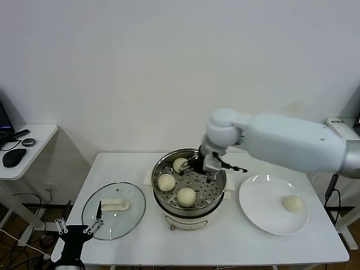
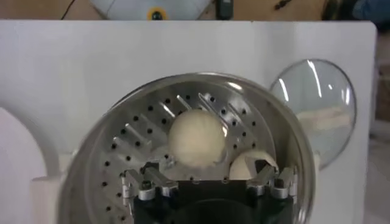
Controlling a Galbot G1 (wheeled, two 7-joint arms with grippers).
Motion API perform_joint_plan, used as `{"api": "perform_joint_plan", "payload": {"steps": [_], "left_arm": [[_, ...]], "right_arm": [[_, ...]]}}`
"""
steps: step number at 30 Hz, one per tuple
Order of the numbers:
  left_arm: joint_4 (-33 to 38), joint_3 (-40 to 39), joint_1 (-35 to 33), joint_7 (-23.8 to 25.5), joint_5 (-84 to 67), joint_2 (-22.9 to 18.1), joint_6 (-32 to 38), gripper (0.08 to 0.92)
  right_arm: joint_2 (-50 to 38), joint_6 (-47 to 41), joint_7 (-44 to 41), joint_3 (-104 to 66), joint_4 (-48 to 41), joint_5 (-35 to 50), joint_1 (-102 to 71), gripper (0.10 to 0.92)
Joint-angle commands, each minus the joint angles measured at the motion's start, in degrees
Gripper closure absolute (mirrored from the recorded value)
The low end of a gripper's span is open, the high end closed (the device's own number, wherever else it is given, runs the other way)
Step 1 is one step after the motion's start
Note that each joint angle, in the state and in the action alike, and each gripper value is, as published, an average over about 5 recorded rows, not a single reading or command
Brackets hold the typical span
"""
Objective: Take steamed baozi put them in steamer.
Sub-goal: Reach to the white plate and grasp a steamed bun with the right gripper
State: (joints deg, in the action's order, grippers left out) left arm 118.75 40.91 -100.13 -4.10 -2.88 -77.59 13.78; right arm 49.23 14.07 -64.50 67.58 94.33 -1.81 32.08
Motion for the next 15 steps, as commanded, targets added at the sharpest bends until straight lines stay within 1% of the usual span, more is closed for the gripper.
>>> {"api": "perform_joint_plan", "payload": {"steps": [1, 4, 6, 10, 15], "left_arm": [[-0.08, -0.54, 0.2, 0.04, 0.14, 0.29, -0.03, 0.177], [-0.33, -1.33, 0.57, 0.06, 0.42, 0.53, -0.03, 0.177], [-0.48, -1.81, 0.78, 0.07, 0.57, 0.68, -0.04, 0.177], [-0.79, -2.54, 1.09, 0.09, 0.72, 0.91, -0.06, 0.177], [-1.03, -2.85, 1.23, 0.14, 0.85, 1.05, -0.12, 0.177]], "right_arm": [[-24.22, -26.61, -1.55, -2.86, 7.21, 4.8, 0.71, 0.203], [-29.28, -29.76, -3.56, -5.02, 6.85, -0.88, -3.36, 0.203], [-32.06, -31.07, -3.66, -6.69, 5.69, -2.92, -7.26, 0.203], [-35.46, -31.66, -2.22, -11.38, 2.11, -3.44, -15.87, 0.203], [-36.01, -29.73, -0.9, -22.01, -3.3, -5.0, -29.9, 0.203]]}}
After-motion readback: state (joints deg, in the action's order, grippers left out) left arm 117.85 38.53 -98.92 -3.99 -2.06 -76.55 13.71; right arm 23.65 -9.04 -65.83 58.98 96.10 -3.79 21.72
